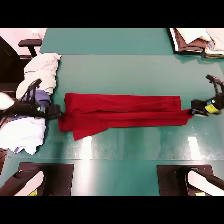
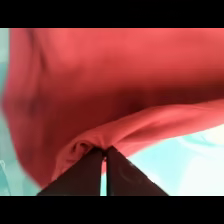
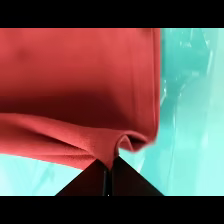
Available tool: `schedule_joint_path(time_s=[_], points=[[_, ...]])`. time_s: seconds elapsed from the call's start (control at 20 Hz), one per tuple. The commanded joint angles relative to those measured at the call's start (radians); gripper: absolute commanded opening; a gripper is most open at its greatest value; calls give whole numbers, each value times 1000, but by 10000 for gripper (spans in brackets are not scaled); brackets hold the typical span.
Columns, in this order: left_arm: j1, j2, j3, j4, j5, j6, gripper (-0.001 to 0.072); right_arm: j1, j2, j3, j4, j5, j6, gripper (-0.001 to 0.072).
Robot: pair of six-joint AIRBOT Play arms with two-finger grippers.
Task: Fold the shirts.
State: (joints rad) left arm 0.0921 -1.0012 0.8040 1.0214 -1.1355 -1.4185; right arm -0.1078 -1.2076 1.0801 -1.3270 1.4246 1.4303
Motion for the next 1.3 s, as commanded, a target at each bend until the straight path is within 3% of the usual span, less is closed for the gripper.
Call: schedule_joint_path(time_s=[0.0,0.15,0.3,0.35,0.4,0.45,0.55,0.6,0.7,0.75,1.05,1.25], points=[[1,-282,167,-103,100,127,28,56,-176,131,27,-65,1,18],[1,-442,288,-175,98,182,28,88,-284,234,27,-60,2,18],[1,-485,351,-177,108,179,35,82,-336,304,75,-60,0,34],[1,-485,370,-182,109,178,269,69,-338,314,103,-71,-2,108],[1,-485,389,-185,105,167,458,53,-338,322,138,-80,-25,211],[1,-485,415,-185,89,158,462,37,-336,328,180,-79,-48,303],[1,-485,467,-186,32,159,461,-14,-319,328,227,-37,-89,538],[1,-485,489,-186,-3,159,378,-44,-313,328,227,0,-103,616],[1,-484,502,-201,-57,162,67,-114,-314,323,227,74,-117,626],[-3,-484,502,-206,-71,163,29,-148,-311,303,232,81,-120,626],[-155,-487,502,-207,-27,156,29,-266,-345,43,242,4,-184,632],[-299,-514,501,-196,49,106,28,-256,-393,-48,436,-92,-261,624]])
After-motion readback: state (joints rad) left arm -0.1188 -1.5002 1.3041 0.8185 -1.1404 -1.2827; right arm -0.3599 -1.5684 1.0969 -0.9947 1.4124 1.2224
